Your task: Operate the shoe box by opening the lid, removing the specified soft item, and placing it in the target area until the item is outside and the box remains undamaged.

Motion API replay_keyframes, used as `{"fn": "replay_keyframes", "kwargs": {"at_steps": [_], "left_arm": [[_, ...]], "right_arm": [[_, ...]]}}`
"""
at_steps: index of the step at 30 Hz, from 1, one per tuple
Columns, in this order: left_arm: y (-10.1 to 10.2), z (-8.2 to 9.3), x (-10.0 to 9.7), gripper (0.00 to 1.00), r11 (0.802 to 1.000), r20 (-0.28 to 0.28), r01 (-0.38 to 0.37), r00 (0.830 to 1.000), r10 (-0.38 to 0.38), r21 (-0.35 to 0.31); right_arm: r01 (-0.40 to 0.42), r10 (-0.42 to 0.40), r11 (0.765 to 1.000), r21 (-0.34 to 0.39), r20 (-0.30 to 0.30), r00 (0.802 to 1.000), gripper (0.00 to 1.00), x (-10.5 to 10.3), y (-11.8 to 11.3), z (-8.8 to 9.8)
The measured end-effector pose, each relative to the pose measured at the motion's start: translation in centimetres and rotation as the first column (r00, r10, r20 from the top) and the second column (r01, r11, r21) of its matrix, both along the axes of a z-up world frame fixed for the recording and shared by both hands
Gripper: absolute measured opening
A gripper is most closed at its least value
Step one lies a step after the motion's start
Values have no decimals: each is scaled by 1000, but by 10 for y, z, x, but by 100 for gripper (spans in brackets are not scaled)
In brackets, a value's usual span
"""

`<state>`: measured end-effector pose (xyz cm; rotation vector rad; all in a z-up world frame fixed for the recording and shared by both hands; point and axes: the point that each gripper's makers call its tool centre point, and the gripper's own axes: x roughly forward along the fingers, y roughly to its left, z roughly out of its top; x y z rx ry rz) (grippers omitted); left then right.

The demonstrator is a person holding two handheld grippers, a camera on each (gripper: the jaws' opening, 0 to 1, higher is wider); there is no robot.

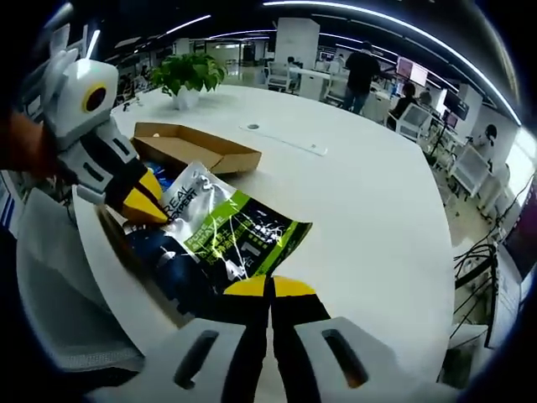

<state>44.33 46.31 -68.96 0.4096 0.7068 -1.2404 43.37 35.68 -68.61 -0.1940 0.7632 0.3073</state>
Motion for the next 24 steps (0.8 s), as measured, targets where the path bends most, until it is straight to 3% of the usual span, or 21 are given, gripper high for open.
{"fn": "replay_keyframes", "kwargs": {"at_steps": [13, 16, 24], "left_arm": [[-18, -20, -4, 0, 996, 41, 67, 997, -70, 65], [-20, -24, -5, 0, 995, 27, 71, 997, -73, 70], [-24, -46, -10, 0, 973, 80, 155, 982, -170, 170]], "right_arm": [[27, -26, 1000, 8, -33, 999, 0, -2, -18, -25], [30, -29, 999, 11, -43, 999, 0, -3, -21, -30], [2, -2, 1000, -2, -74, 997, 0, -6, -24, -51]]}}
